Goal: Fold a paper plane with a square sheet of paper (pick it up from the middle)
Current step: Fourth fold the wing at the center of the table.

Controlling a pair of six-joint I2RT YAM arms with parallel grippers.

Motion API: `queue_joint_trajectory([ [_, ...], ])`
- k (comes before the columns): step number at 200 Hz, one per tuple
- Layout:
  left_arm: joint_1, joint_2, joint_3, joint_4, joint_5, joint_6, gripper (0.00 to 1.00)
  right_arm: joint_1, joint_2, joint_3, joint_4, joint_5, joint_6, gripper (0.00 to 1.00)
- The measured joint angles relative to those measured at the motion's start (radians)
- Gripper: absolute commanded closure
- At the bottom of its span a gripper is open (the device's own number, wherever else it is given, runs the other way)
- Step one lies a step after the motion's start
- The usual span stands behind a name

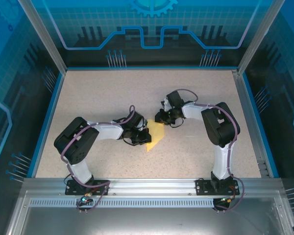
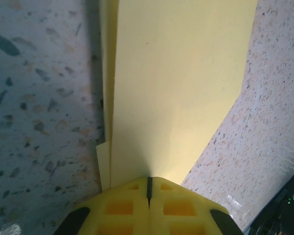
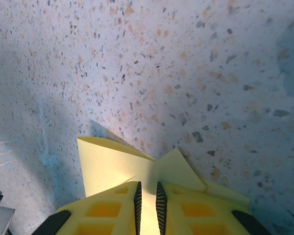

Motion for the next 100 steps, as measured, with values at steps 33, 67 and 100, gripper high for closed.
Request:
queue_joint_trajectory([
  [33,0.000,0.000,-0.006,0.018,0.000,0.016,1.00,-0.020,0.009,-0.008,0.041,-0.045,0.010,0.77],
  [67,0.000,0.000,-0.006,0.029,-0.001,0.029,1.00,-0.054,0.013,-0.041,0.124,-0.124,0.026,0.74],
  [100,-0.001,0.000,-0.006,0.029,0.000,0.040,1.00,-0.087,0.006,-0.044,0.146,-0.114,0.013,0.69],
])
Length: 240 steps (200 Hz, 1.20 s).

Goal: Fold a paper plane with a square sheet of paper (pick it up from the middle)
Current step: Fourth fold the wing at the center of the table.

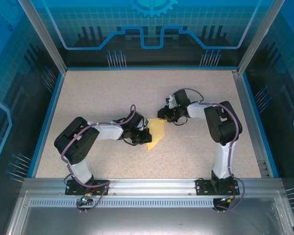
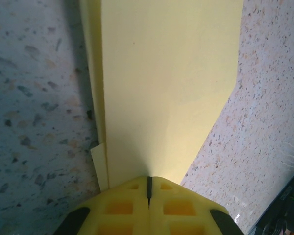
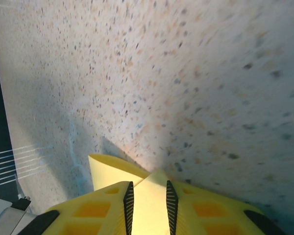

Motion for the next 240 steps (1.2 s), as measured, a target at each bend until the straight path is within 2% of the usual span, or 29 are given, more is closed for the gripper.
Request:
queue_joint_trajectory([
  [28,-0.005,-0.003,0.015,-0.027,-0.006,0.000,0.96,-0.030,-0.053,-0.022,-0.007,0.040,-0.037,0.60],
  [59,-0.014,-0.016,0.051,-0.119,-0.026,0.005,0.89,-0.036,-0.183,-0.123,-0.002,0.056,-0.055,0.49],
  [116,-0.013,-0.124,0.122,-0.181,-0.073,0.005,0.73,-0.005,-0.338,-0.314,-0.023,0.055,-0.039,0.49],
  [149,0.027,-0.138,0.126,-0.227,-0.124,0.005,0.65,0.027,-0.354,-0.337,-0.071,0.054,-0.027,0.49],
  [198,0.054,-0.099,0.138,-0.274,-0.147,0.027,0.62,0.066,-0.319,-0.312,-0.125,0.050,-0.020,0.49],
  [240,0.054,-0.064,0.140,-0.279,-0.146,0.031,0.64,0.099,-0.304,-0.281,-0.150,0.051,-0.017,0.51],
])
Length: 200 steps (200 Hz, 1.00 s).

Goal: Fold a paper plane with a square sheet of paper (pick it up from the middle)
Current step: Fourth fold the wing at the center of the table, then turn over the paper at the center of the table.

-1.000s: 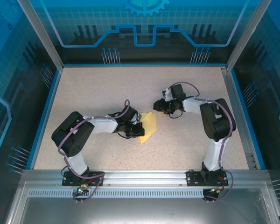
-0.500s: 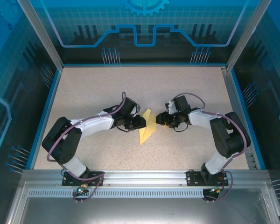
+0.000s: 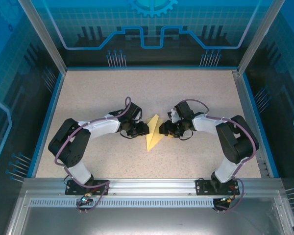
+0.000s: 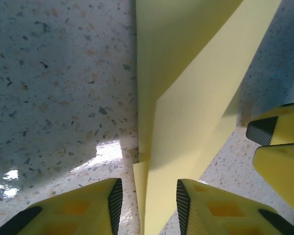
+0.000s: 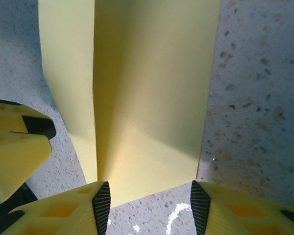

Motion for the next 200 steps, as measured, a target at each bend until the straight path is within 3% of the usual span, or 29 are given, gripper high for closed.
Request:
queue_joint_trajectory([
  [111,0.000,0.075,0.029,-0.007,0.011,0.017,0.67,0.005,0.046,0.033,-0.031,0.031,0.053,0.59],
  [200,-0.001,0.102,0.052,-0.025,0.018,0.027,0.69,0.020,0.058,0.033,0.002,0.014,0.081,0.54],
])
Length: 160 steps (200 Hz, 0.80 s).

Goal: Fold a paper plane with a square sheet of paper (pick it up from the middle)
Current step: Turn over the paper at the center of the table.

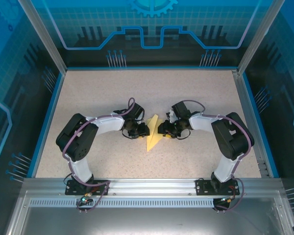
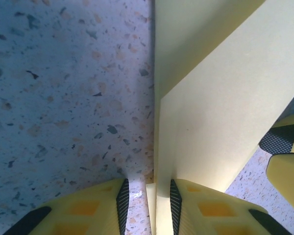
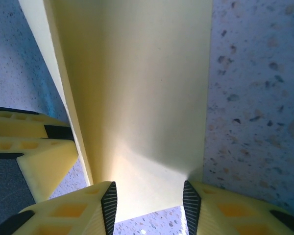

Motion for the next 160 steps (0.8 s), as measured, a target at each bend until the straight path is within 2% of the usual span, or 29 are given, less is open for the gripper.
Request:
queue_joint_trajectory([
  [80,0.000,0.004,0.006,-0.010,0.000,0.002,0.70,0.000,-0.016,0.041,-0.089,0.090,-0.042,0.52],
  [160,0.000,0.017,0.026,-0.031,0.000,0.002,0.70,0.000,0.015,0.058,-0.084,0.068,-0.026,0.61],
])
